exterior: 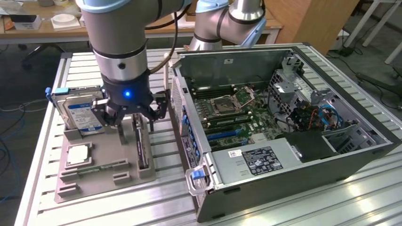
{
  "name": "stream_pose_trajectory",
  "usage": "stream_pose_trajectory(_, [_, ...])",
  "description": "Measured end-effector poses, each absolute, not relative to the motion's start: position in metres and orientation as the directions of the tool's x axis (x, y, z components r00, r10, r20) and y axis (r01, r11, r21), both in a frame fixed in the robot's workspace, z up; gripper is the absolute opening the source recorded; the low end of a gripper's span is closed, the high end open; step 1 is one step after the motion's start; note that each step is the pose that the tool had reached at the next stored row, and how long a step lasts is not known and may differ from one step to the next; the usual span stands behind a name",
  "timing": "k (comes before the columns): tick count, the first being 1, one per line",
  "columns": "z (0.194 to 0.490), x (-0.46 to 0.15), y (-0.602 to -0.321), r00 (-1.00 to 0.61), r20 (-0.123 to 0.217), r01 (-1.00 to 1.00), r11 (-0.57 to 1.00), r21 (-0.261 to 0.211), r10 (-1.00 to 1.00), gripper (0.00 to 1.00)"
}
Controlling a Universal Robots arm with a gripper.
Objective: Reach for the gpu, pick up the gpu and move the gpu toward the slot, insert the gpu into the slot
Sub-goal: 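Pick up the gpu and move the gpu toward the slot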
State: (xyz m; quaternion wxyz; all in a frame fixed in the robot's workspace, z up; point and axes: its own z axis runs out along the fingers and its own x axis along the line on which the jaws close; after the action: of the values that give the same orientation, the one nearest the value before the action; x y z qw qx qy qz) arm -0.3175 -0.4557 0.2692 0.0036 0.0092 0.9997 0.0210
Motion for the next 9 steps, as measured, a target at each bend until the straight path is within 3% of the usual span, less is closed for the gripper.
stream_pose_trajectory(9, [0.253,-0.317,-0.456,-1.000,-0.004,0.018,0.999,0.042,0.018,0.71])
